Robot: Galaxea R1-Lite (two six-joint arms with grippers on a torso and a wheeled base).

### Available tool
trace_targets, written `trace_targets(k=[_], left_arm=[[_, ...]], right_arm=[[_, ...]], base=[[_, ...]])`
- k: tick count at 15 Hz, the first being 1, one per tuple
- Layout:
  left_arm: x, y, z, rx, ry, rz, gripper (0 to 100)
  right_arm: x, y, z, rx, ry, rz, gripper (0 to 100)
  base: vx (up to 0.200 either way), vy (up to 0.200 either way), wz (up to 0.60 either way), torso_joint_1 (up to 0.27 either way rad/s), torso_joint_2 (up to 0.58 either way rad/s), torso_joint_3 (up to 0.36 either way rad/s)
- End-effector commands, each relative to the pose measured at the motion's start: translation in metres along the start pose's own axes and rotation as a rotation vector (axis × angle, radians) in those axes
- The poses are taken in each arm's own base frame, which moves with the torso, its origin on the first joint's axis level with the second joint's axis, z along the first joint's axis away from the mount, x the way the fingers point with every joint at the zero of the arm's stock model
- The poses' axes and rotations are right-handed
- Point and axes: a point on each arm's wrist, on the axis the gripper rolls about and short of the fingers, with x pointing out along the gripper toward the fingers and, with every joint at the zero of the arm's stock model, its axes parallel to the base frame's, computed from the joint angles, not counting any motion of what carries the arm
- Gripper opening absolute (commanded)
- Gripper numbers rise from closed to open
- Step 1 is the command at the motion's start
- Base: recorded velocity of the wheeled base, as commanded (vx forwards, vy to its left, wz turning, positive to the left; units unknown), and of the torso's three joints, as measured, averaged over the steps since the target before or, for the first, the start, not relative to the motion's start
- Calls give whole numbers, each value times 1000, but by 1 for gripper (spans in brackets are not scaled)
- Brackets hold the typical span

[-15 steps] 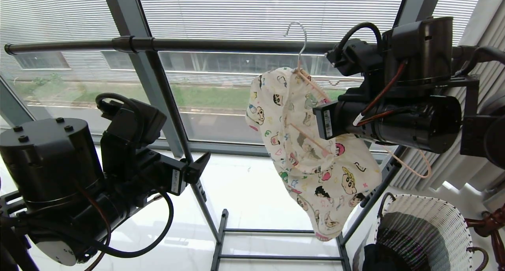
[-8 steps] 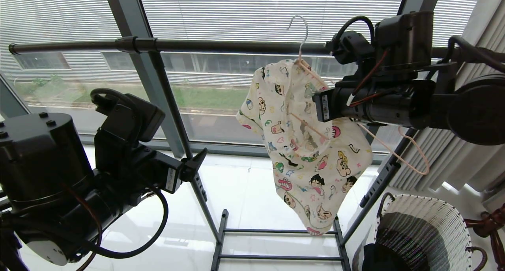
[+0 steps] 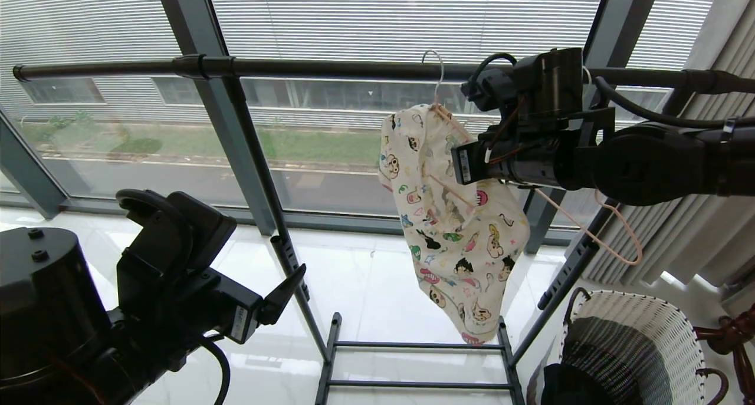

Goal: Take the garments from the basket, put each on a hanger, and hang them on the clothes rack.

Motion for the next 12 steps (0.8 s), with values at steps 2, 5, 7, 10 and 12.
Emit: trace_targets(k=[2, 5, 7, 10, 12], left_arm=[[-4, 0, -1, -7, -6, -5, 100], [-4, 0, -1, -6, -4, -5, 100], [-4, 0, -1, -8, -4, -5, 100], [-4, 0, -2, -12, -3, -4, 100], [-4, 0, -2, -12, -4, -4, 100]], right_arm=[[14, 1, 4, 7, -17, -5, 0], [15, 1, 4, 5, -8, -5, 0], [13, 3, 3, 1, 8, -1, 0], [9, 4, 6, 3, 4, 4, 100], [-2, 4, 13, 5, -18, 10, 100]], base=[[0, 0, 0, 0, 0, 0], [0, 0, 0, 0, 0, 0], [0, 0, 0, 0, 0, 0], [0, 0, 0, 0, 0, 0], [0, 0, 0, 0, 0, 0]])
